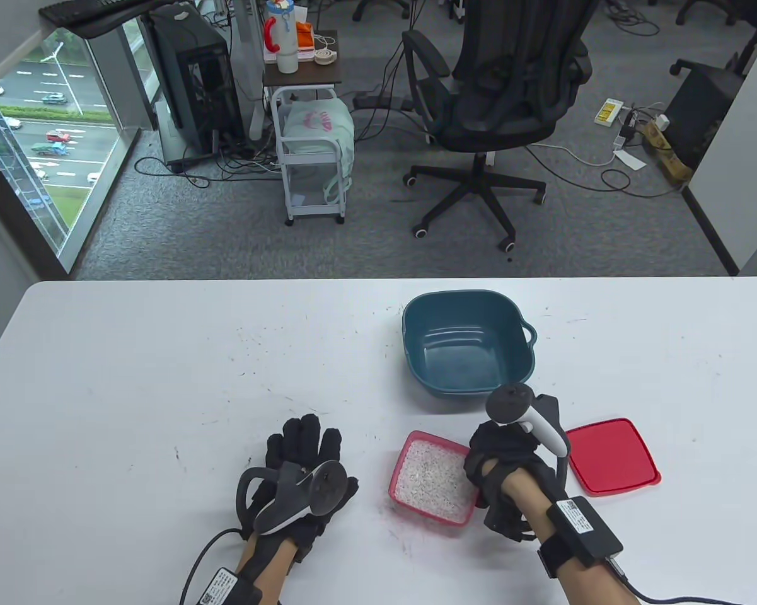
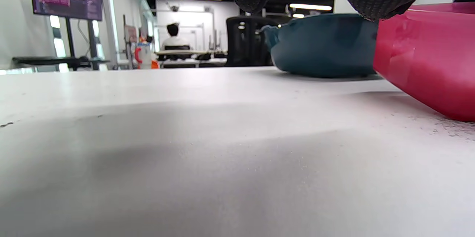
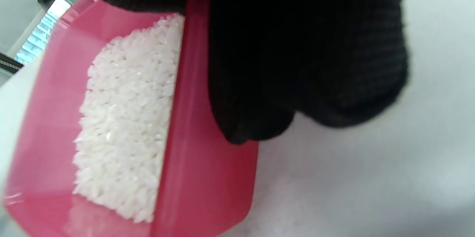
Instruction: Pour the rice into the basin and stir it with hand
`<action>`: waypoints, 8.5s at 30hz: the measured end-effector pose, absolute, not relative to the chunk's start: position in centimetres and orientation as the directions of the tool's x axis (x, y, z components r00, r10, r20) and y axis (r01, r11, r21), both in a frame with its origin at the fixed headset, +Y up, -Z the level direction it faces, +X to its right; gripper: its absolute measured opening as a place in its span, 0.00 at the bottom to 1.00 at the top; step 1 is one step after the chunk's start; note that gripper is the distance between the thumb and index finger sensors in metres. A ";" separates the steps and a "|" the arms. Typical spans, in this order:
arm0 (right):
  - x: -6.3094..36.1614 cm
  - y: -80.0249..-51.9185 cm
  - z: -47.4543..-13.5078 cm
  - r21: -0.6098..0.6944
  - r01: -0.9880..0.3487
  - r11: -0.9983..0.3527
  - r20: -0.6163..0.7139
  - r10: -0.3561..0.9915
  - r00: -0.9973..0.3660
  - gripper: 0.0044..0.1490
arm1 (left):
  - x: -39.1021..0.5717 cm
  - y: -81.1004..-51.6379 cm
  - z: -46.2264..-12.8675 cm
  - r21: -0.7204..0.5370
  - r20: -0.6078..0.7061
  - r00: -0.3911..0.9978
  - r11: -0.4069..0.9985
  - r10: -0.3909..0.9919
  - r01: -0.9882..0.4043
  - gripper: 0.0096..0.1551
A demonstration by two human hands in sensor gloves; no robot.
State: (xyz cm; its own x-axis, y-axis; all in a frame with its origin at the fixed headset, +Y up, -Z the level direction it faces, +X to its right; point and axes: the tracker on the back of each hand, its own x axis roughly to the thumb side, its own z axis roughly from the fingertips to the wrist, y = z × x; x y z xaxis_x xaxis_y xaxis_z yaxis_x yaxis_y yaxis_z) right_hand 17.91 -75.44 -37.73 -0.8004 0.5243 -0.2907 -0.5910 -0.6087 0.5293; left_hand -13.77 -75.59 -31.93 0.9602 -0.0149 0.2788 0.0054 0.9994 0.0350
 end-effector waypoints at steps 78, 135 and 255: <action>19.1 -64.6 -43.0 -0.484 0.063 -0.873 -0.021 -0.060 -0.998 0.52 | -12.7 -75.1 -31.5 0.041 0.300 0.949 0.995 -0.097 0.088 0.52; 22.8 -66.5 -41.2 -0.490 0.021 -0.872 -0.030 -0.007 -1.000 0.53 | -11.7 -75.1 -31.2 0.043 0.322 0.937 0.991 -0.131 0.124 0.52; 30.6 -73.2 -27.9 0.021 -0.483 -0.876 0.224 0.475 -0.851 0.38 | -12.2 -71.2 -40.7 -0.204 -0.014 0.468 0.456 0.883 -0.866 0.39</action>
State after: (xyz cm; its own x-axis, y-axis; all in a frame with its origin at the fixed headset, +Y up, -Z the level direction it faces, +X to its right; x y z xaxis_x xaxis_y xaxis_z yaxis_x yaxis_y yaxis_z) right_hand 30.58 -73.21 -27.90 -0.8514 0.4746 0.2236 -0.4826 -0.8756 0.0209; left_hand -12.21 -71.22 -40.66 0.4685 0.8834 -0.0140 -0.8663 0.4562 -0.2035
